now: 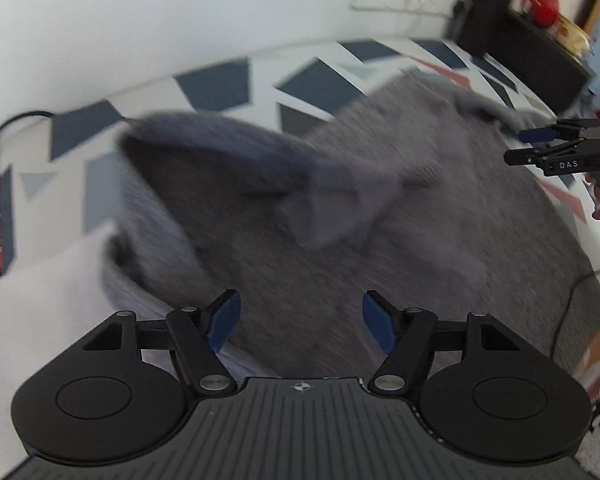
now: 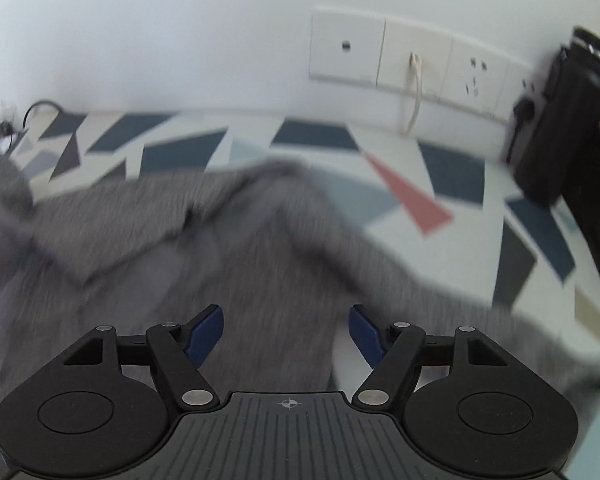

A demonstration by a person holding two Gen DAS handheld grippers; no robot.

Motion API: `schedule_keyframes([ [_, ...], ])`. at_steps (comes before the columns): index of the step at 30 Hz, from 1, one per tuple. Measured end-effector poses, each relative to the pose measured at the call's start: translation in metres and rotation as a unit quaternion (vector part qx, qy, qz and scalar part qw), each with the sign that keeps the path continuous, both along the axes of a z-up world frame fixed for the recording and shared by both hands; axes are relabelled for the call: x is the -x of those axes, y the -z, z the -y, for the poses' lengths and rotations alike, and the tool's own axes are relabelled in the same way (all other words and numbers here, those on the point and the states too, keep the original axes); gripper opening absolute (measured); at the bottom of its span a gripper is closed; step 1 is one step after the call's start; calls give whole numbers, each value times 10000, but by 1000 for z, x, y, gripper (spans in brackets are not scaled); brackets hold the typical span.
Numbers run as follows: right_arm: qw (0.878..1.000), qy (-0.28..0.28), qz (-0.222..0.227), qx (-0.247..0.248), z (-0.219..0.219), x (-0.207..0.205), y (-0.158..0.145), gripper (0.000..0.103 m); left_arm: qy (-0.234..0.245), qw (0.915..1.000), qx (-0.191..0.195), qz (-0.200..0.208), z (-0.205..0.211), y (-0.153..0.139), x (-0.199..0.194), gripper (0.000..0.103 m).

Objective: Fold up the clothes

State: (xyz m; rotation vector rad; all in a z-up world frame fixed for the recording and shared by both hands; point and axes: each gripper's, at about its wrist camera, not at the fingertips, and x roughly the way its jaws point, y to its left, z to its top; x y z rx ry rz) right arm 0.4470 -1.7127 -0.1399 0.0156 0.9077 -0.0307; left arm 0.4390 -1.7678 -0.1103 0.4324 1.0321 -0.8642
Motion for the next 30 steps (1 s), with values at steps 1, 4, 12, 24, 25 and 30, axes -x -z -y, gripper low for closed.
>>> schedule_keyframes([
  [1, 9999, 98, -67, -27, -1, 7, 4, 66, 45, 9999, -106, 9, 4, 7, 6, 69],
  [4, 9989, 379, -249, -125, -5, 27, 14, 64, 52, 9987, -429, 264, 11, 24, 18, 69],
  [12, 9990, 181, -249, -323, -11, 43, 16, 7, -91, 9998, -180, 52, -8, 27, 51, 48],
  [24, 9972, -208, -664, -263, -27, 95, 9, 7, -142, 9964, 91, -830, -33, 25, 82, 48],
  [25, 9968, -243, -719, -243, -28, 98, 9, 7, -165, 9960, 103, -869, -34, 25, 83, 48],
  [30, 9969, -284, -723, -96, -24, 90, -3, 18, -321, 9950, 115, -935, -30, 22, 63, 48],
])
